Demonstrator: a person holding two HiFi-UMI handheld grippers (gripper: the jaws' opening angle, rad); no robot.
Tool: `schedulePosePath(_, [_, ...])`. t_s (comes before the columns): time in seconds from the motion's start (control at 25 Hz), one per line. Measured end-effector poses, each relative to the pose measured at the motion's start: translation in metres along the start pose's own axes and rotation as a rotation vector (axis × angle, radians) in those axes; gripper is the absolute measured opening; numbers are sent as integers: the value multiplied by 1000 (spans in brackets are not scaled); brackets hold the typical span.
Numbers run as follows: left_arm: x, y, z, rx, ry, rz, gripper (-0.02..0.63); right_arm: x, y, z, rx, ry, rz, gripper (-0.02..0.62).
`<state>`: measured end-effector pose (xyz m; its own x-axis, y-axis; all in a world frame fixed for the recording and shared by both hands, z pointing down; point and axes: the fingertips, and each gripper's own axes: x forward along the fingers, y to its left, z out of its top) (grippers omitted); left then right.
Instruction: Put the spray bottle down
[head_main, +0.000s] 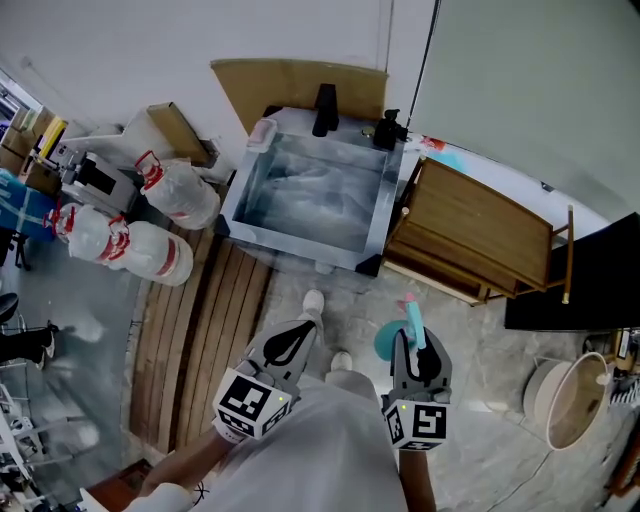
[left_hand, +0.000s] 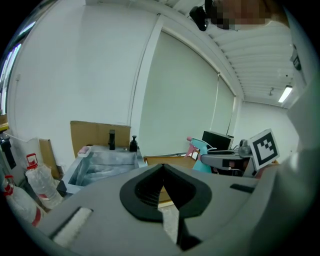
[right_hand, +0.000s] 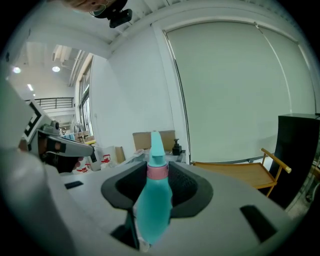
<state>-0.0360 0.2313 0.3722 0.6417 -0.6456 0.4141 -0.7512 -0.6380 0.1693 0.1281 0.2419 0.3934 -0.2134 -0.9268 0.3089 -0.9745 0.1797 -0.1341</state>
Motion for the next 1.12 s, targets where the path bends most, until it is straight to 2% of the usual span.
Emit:
schedulePosePath(0.32, [54,67,35,-24,-23,-61,5,76,11,25,3,19,-5,130])
schedulePosePath(0.48, [78,103,65,-27,-57,-101,5,121,7,50,-16,7,-47,130])
schedulePosePath(0.64, [101,137,80,-37,-60,-143,5,164,-2,67,27,-13,-111,129])
schedulePosePath(0.76, [117,160,86,-32,-50,-159,5,190,-6,81,51,-36,-127,130])
schedulePosePath(0.96, [142,170,99,-19,-35,-172,5,220,-20,99,34,-56,-140,130])
schedulePosePath(1.12, [154,168,113,-26,-44,-150,5,235,-31,108,-27,-89,-133,129])
